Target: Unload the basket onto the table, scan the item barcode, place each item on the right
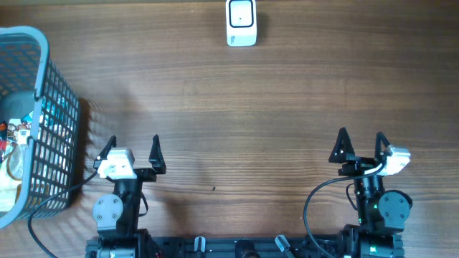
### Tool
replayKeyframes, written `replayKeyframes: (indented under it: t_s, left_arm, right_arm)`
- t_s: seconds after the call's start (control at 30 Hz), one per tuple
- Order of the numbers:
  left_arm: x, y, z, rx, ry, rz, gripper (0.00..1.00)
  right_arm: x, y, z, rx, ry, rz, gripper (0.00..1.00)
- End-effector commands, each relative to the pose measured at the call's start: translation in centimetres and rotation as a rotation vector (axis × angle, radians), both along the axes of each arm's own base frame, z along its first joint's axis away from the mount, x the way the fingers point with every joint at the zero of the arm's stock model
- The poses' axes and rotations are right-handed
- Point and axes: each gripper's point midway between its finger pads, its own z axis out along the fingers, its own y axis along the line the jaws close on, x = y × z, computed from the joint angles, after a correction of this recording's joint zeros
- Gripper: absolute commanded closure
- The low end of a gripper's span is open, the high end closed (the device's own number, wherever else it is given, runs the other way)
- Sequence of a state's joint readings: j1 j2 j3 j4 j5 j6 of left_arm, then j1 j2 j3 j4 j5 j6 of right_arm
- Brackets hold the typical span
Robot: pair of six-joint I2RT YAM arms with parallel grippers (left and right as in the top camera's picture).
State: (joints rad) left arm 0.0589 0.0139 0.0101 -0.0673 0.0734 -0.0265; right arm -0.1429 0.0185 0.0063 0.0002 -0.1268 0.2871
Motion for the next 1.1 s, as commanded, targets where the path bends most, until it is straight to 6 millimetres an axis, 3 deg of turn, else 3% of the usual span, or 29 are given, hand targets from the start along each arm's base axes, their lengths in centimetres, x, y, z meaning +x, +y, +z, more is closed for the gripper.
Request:
replayKeyframes:
  t_s: [0.0,0.9,1.07]
  left_arm:
    - [0.02,-0.08,-0.38,0.018,0.011,-0.005,0.0]
    - [0.02,-0.07,-0.38,0.019,0.011,-0.005,0.0]
    - [0.03,-0.96,0.44,-0.017,-0.021,-0.054,0.0]
  right_arm:
    - [0.03,-0.12,0.03,0.004,-0.002,-0.007,0.0]
    - [0.03,-0.12,0.02,0.004,-0.001,-0.007,0.0]
    - [0.03,-0.12,0.02,0.004,-0.001,-0.007,0.0]
